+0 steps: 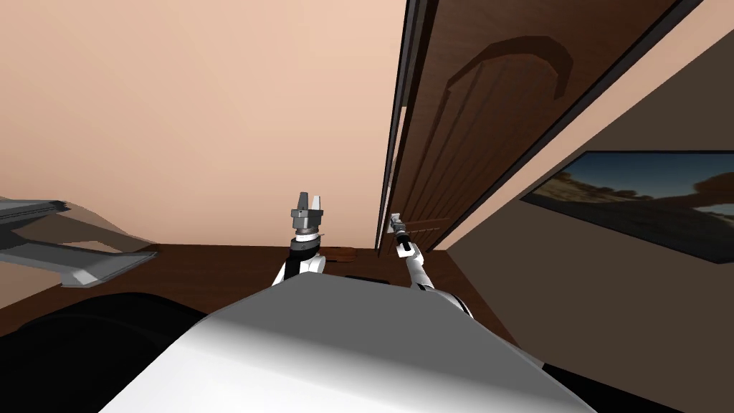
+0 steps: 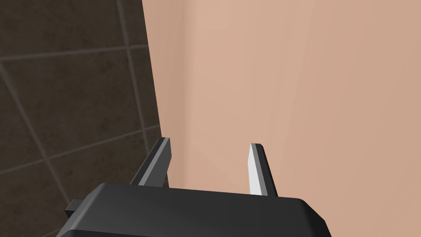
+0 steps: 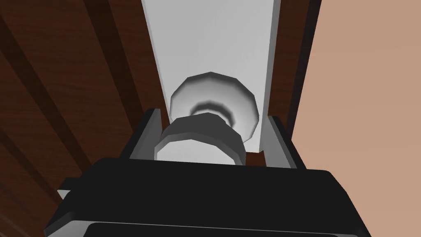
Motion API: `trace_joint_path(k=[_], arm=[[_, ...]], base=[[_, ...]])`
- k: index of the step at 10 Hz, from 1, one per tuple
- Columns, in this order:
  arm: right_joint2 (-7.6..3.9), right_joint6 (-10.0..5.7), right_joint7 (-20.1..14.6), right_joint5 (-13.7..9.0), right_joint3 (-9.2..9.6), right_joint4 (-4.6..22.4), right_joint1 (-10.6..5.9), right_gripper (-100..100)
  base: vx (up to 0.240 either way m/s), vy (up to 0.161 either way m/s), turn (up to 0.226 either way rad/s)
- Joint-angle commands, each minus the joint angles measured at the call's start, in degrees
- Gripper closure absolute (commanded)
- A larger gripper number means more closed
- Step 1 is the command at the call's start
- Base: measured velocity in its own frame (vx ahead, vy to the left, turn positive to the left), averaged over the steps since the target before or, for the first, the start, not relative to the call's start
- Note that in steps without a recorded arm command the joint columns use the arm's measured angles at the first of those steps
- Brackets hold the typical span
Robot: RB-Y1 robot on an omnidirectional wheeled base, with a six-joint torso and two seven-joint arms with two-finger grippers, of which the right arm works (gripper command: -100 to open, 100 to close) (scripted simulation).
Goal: Pull the door open
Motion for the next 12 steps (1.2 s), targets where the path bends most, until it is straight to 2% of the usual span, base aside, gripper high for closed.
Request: trace_joint_path(k=[1,5,12], arm=[[0.31,-0.43,-1.89,-1.18,0.54,0.45,-0.07,100],[-1.33,-0.57,-7.52,-4.9,0.49,0.5,0.18,100],[-2.75,-0.72,-13.55,-8.89,0.44,0.55,0.45,100]], base=[[-0.177,-0.026,0.133],[-0.143,-0.039,0.129],[-0.061,-0.018,0.072]])
